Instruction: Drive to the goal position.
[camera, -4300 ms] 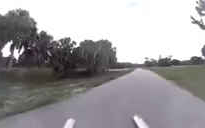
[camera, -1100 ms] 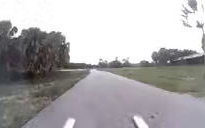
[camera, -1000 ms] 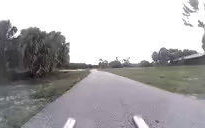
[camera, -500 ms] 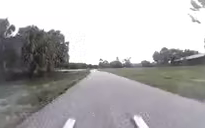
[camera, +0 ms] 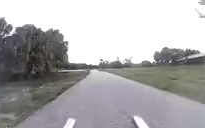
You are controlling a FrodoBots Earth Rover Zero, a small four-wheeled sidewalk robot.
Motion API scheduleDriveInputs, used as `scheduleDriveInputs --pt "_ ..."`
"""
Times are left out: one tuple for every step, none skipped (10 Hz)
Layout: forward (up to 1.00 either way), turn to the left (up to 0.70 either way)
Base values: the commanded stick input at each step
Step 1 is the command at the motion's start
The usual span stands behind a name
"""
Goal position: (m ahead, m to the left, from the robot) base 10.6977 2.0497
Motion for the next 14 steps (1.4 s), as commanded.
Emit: scheduleDriveInputs --pt "0.85 0.0" --pt "0.85 0.0" --pt "0.85 0.0" --pt "0.85 0.0" --pt "0.85 0.0" --pt "0.85 0.0" --pt "0.85 0.0" --pt "0.85 0.0" --pt "0.85 0.0" --pt "0.85 0.0" --pt "0.85 0.0" --pt "0.85 0.0" --pt "0.85 0.0" --pt "0.85 0.0"
